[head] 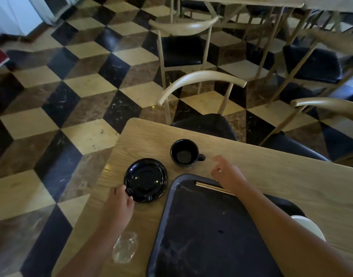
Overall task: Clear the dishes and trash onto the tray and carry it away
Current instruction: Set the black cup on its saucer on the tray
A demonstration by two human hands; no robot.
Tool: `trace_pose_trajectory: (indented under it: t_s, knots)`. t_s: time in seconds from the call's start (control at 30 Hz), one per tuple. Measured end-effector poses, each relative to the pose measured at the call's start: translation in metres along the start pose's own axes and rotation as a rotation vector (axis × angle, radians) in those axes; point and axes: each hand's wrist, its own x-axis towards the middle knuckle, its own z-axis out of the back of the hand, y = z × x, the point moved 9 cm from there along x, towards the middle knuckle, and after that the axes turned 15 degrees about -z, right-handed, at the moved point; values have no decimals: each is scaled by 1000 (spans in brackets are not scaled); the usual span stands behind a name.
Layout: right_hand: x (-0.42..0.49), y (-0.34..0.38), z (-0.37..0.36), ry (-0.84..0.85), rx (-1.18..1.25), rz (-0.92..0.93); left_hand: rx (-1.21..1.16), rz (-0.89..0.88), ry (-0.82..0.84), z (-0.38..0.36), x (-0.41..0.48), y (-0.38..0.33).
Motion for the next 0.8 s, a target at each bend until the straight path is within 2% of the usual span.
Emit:
trace_pose_trajectory:
  t_s: [0.2,0.3,0.43,0.63,0.8]
  knots:
    - [32,25,-20,19,-32,-18,-212,255,1,-13,1,54]
    - [44,35,-31,36,-65,-30,-307,312,1,-23,0,53]
    - [60,34,-44,63,8,-84,-415,382,-12,-33,0,45]
    - [55,38,-37,8,42,-131,-557,483,-46,-43,9,35]
    - [46,36,-50,137,332,-240,-660,529,-88,-43,10,34]
